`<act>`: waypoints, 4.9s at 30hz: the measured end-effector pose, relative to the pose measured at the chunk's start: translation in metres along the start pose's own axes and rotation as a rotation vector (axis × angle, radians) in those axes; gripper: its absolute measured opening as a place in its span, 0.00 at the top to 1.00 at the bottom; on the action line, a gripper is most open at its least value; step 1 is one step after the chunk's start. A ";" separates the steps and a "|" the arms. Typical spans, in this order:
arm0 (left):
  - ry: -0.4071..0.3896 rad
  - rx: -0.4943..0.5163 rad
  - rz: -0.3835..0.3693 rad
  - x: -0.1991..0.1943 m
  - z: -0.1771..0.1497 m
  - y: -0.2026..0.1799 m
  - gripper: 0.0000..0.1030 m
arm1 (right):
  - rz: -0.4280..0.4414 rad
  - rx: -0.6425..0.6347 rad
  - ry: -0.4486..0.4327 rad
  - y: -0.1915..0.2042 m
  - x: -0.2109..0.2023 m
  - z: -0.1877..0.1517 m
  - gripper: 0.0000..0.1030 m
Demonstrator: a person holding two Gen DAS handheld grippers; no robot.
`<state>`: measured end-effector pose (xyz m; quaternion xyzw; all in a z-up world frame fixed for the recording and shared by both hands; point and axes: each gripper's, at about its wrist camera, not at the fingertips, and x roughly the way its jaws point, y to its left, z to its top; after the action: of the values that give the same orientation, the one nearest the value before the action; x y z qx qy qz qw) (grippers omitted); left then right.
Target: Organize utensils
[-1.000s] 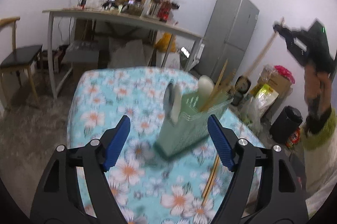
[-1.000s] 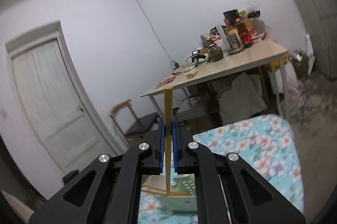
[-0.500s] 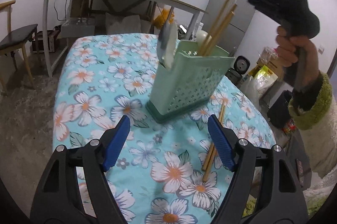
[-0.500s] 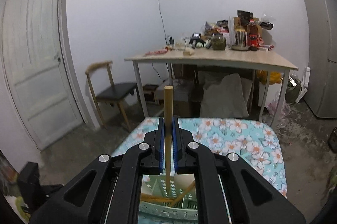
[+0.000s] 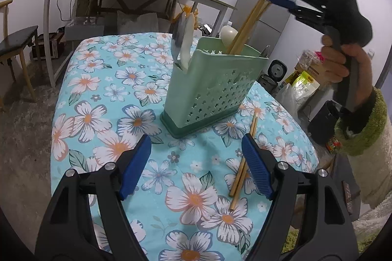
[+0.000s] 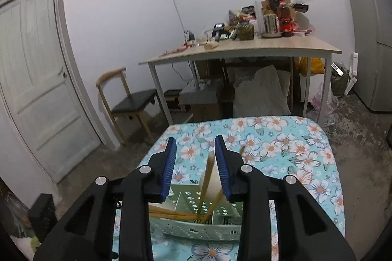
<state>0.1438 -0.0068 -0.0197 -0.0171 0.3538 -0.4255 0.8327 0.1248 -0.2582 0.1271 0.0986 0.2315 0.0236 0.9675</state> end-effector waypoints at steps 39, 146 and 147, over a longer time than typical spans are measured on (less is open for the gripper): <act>0.361 0.266 -0.112 0.105 -0.035 -0.061 0.76 | 0.161 0.826 0.291 -0.120 -0.019 -0.214 0.66; 0.276 0.410 0.156 0.148 -0.012 -0.073 0.95 | 0.040 0.804 0.389 -0.146 -0.003 -0.243 0.85; 0.278 0.412 0.154 0.147 -0.013 -0.073 0.95 | 0.034 0.802 0.386 -0.147 -0.003 -0.242 0.85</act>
<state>0.1420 -0.1554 -0.0895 0.2386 0.3707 -0.4222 0.7920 0.0123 -0.3593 -0.1123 0.4638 0.3971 -0.0340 0.7912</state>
